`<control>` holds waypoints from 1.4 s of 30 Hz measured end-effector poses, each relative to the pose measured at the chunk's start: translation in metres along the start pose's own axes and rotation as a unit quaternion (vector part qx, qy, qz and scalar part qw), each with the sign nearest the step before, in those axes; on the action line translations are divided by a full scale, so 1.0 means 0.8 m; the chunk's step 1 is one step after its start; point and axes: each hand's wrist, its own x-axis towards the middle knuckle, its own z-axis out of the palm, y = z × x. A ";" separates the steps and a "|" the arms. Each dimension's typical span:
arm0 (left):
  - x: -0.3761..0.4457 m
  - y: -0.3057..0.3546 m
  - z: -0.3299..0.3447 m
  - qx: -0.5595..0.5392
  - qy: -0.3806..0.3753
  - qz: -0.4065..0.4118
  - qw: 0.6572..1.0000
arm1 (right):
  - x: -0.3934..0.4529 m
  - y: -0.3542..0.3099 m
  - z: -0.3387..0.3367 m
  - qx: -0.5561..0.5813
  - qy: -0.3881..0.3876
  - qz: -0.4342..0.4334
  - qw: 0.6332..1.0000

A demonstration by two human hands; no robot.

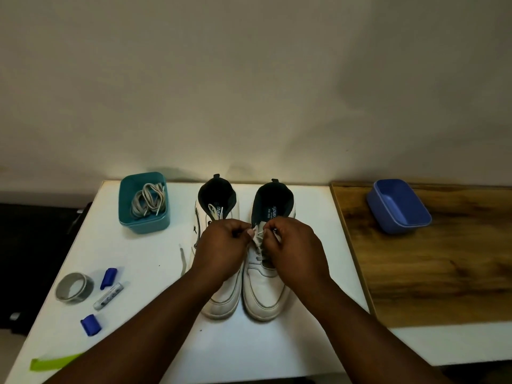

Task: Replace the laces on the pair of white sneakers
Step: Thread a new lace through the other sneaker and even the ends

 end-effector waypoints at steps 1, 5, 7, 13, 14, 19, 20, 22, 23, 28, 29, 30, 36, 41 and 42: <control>0.000 0.000 0.000 0.001 -0.001 0.000 1.000 | 0.000 0.000 0.000 -0.002 0.003 -0.001 1.000; -0.002 0.000 0.002 0.017 0.002 0.005 1.000 | 0.000 0.000 0.002 -0.007 0.014 0.008 1.000; -0.002 0.000 0.002 0.021 0.003 0.005 1.000 | 0.000 0.000 0.004 -0.004 0.015 0.008 1.000; -0.003 0.001 0.002 0.022 0.000 0.004 1.000 | 0.001 0.004 0.011 -0.002 0.014 -0.003 1.000; -0.003 0.001 0.002 0.024 -0.001 0.005 1.000 | 0.001 0.005 0.012 0.003 0.012 -0.004 1.000; -0.003 0.003 0.001 0.023 -0.004 0.004 1.000 | -0.001 0.001 0.015 0.031 0.010 -0.027 0.999; -0.003 0.003 0.001 0.024 -0.005 0.006 1.000 | -0.001 0.000 0.016 0.028 0.011 -0.027 0.999; -0.004 0.003 0.001 0.024 -0.006 0.013 1.000 | -0.001 0.000 0.018 0.016 0.014 -0.023 1.000; -0.004 0.003 0.000 0.025 -0.007 0.016 1.000 | 0.000 0.001 0.018 0.014 0.017 -0.021 1.000; 0.000 0.002 -0.008 -0.037 -0.049 -0.011 0.998 | 0.005 0.007 0.021 0.043 0.008 -0.026 0.999; 0.000 0.001 -0.009 -0.032 -0.054 -0.005 0.998 | 0.005 0.008 0.020 0.051 0.000 -0.030 0.998; 0.000 0.001 -0.008 -0.011 -0.051 0.010 0.999 | 0.006 0.009 0.017 0.056 -0.007 -0.035 0.998; -0.013 0.022 -0.020 0.102 0.058 0.077 0.990 | 0.005 0.006 -0.008 -0.014 -0.013 -0.041 0.999; -0.009 0.058 -0.065 -0.375 0.205 -0.005 0.904 | 0.007 0.023 -0.013 -0.034 -0.031 -0.038 0.998; -0.005 0.063 -0.080 -0.511 0.218 -0.017 0.832 | 0.007 0.025 -0.014 -0.033 -0.036 -0.035 0.998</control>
